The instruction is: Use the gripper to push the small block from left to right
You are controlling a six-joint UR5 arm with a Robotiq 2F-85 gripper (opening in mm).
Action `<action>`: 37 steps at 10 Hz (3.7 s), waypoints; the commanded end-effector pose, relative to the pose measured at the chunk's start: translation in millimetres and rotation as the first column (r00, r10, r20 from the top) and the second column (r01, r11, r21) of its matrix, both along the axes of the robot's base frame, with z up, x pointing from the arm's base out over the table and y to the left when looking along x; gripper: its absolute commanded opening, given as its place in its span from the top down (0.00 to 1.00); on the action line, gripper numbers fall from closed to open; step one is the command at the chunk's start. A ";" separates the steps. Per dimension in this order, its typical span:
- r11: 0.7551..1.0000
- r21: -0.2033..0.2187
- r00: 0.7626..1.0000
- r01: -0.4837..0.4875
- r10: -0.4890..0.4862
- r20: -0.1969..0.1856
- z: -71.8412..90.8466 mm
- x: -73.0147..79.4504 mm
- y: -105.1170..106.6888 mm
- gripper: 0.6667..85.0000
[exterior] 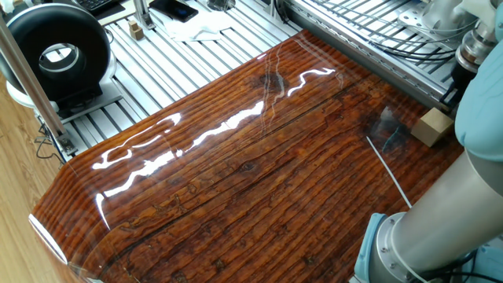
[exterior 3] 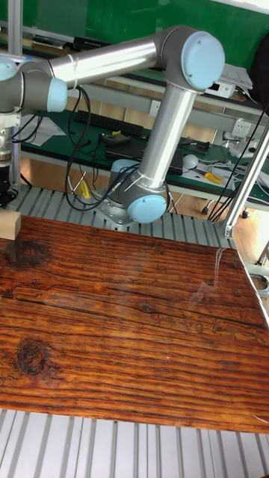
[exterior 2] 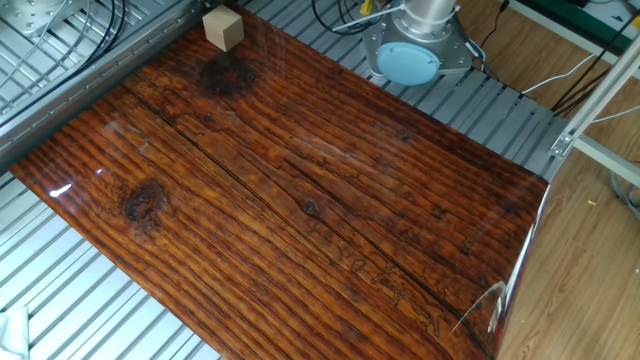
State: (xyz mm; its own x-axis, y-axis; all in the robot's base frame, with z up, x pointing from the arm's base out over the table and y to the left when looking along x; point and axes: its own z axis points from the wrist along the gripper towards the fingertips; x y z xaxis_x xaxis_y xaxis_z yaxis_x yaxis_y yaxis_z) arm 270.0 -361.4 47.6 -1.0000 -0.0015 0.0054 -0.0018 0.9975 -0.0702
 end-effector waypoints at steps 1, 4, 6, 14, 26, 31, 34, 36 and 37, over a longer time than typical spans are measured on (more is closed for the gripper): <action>1.000 0.007 1.000 0.010 -0.010 0.007 -0.8 0.7 0.7 1.00; 1.000 0.015 1.000 0.009 -0.009 0.013 -3.6 2.7 1.4 1.00; 1.000 0.021 1.000 0.011 -0.011 0.016 -3.9 3.6 3.0 1.00; 0.996 0.067 0.998 0.053 -0.055 0.021 -9.3 8.4 15.4 1.00; 0.991 0.106 0.997 0.077 -0.076 -0.016 -8.3 6.2 42.7 1.00; 0.991 0.098 0.996 0.088 -0.087 -0.018 -8.4 10.3 55.4 1.00; 0.993 0.084 0.996 0.086 -0.085 -0.008 -8.7 14.0 62.0 1.00; 0.993 0.080 0.996 0.087 -0.087 -0.003 -8.6 16.7 67.3 1.00; 0.994 0.078 0.997 0.072 -0.072 -0.003 -8.1 16.8 69.7 1.00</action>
State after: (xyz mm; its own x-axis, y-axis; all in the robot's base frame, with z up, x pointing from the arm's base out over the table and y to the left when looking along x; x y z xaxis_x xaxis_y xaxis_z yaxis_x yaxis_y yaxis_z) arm 282.3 -298.6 38.1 -0.9970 0.0743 0.0218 0.0744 0.9972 0.0078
